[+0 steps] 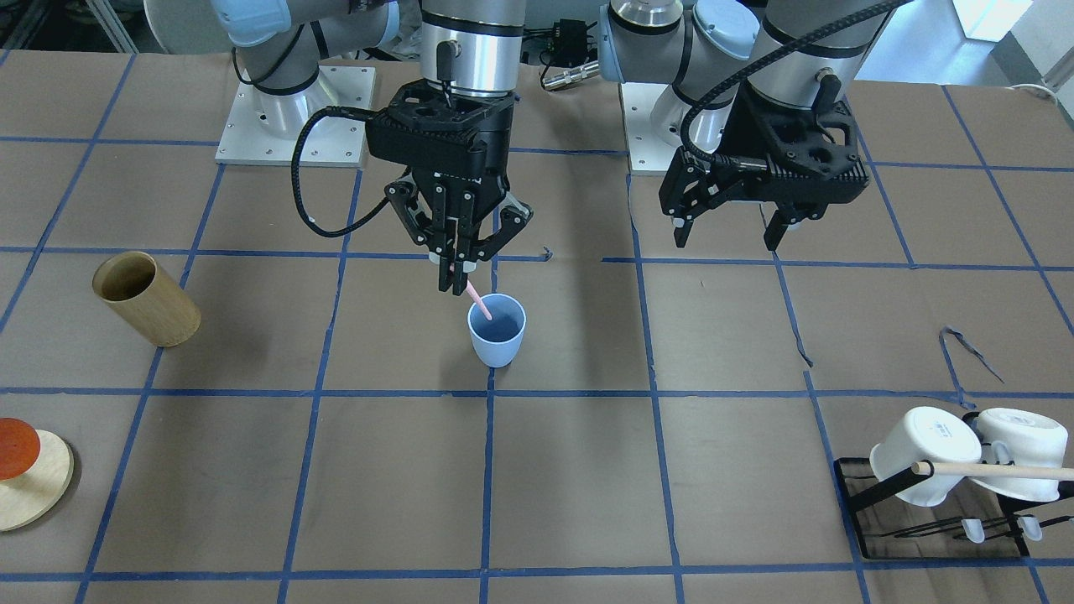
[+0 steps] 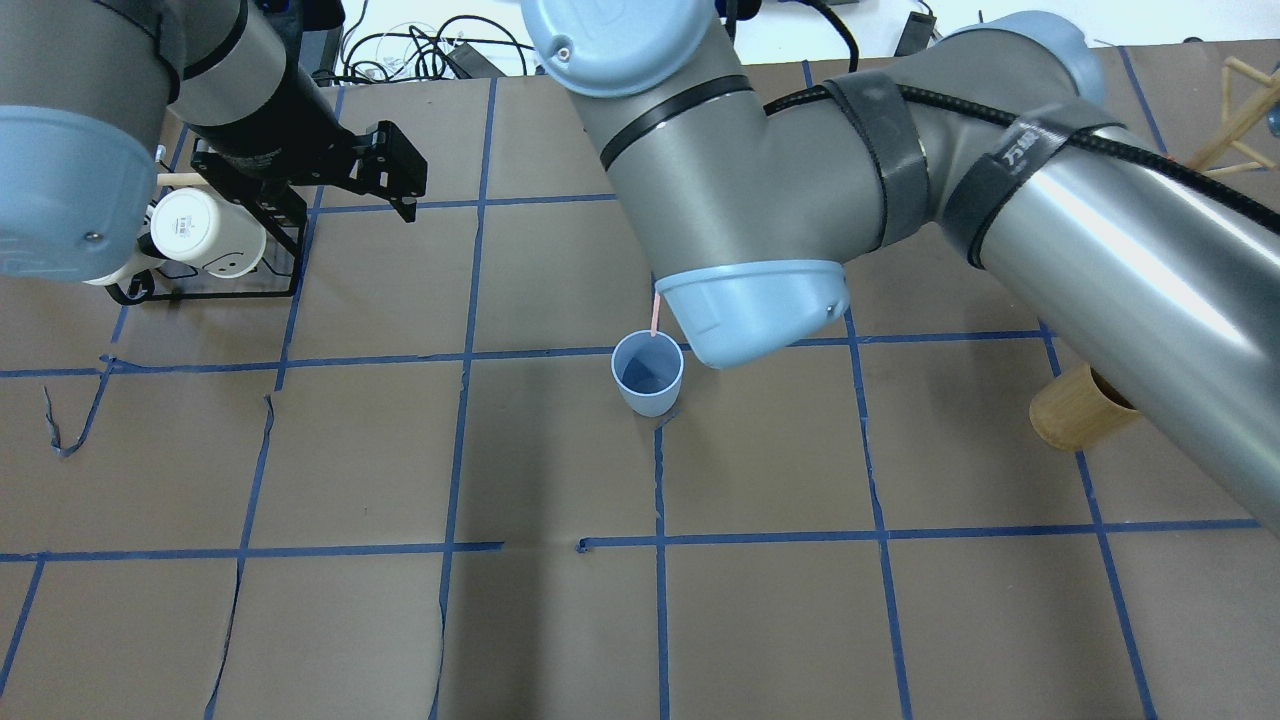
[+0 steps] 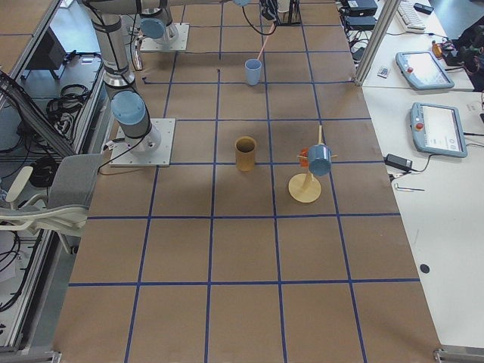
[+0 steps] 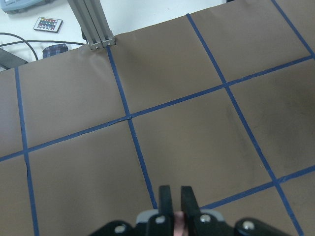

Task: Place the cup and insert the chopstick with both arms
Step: 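Carry the pink chopstick over the blue cup and lower it in, then release the chopstick and raise the right gripper away from the cup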

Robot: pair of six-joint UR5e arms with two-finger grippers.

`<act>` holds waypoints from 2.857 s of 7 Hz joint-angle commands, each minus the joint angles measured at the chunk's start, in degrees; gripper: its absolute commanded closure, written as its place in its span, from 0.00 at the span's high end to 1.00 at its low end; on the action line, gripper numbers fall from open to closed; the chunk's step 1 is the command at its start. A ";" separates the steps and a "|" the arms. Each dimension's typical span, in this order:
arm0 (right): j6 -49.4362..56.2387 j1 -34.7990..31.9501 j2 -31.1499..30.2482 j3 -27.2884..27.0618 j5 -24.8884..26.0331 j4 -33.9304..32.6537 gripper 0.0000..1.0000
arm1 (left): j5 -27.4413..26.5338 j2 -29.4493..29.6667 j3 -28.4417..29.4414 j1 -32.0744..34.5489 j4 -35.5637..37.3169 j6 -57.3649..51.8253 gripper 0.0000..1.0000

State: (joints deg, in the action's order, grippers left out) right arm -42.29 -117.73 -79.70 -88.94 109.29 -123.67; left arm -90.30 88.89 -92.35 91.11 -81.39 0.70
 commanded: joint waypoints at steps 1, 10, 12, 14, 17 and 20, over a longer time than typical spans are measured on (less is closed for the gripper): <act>-1.31 -2.67 0.77 -2.36 3.11 -4.09 0.00 | 0.04 -0.39 0.68 -0.05 -5.44 0.09 1.00; -2.46 -2.69 0.51 -4.31 3.82 -4.82 1.00 | -0.05 -0.30 0.60 -0.23 -5.35 0.18 1.00; 4.09 -0.58 0.07 -2.83 3.65 -3.26 1.00 | -0.05 -0.30 0.68 -0.32 -5.35 0.00 1.00; 15.33 7.12 -1.94 0.68 -2.64 5.77 1.00 | -0.05 -0.39 0.68 -0.32 -5.35 0.00 1.00; 26.34 17.94 -3.00 3.41 -5.85 19.38 1.00 | -0.05 -0.39 0.68 -0.32 -5.35 0.00 1.00; 39.79 27.54 -3.79 6.94 -11.89 33.56 1.00 | -0.14 -0.39 0.60 -0.32 -5.35 0.00 1.00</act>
State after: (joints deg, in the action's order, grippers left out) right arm -7.51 -93.29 -82.96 -82.85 99.99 -94.81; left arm -90.43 88.51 -91.72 90.79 -86.75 0.70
